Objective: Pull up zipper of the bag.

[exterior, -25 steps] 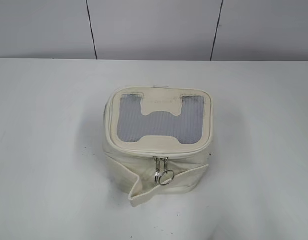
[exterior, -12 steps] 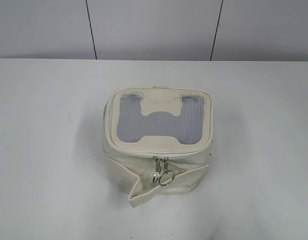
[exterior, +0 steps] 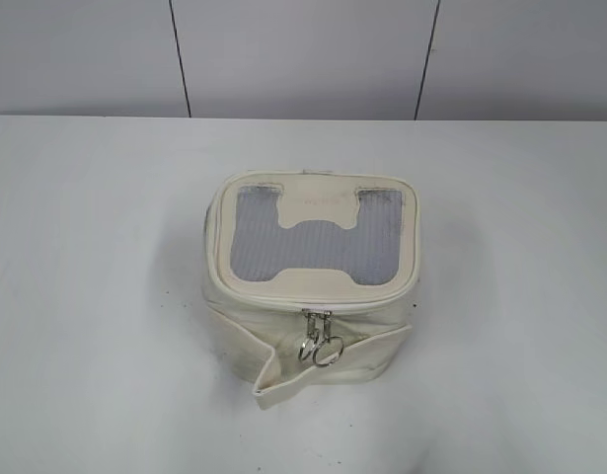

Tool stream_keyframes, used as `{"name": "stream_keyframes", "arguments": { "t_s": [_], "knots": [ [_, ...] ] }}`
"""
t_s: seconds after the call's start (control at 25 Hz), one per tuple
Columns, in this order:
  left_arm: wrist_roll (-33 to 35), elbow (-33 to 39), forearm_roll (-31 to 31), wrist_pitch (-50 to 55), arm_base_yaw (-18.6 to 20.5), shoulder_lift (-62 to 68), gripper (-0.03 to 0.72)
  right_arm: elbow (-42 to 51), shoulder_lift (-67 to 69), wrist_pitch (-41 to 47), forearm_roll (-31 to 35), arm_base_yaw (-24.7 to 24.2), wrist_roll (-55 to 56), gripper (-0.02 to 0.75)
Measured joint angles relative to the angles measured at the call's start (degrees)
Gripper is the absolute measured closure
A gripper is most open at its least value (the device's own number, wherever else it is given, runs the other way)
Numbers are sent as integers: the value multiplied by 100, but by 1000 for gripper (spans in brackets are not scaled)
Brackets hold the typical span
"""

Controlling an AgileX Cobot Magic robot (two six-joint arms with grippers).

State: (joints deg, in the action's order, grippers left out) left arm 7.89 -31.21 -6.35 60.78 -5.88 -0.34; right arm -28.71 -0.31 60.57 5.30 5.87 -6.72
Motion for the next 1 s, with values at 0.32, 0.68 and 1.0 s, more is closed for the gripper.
{"name": "stream_keyframes", "arguments": {
  "t_s": [0.32,0.68,1.0],
  "knots": [
    [0,0,0,0,441,0,382,0,0,0,11,-77,-2,150],
    [0,0,0,-4,674,0,382,0,0,0,11,-121,-7,150],
    [0,0,0,-4,674,0,382,0,0,0,11,-128,-7,151]
  ]
}}
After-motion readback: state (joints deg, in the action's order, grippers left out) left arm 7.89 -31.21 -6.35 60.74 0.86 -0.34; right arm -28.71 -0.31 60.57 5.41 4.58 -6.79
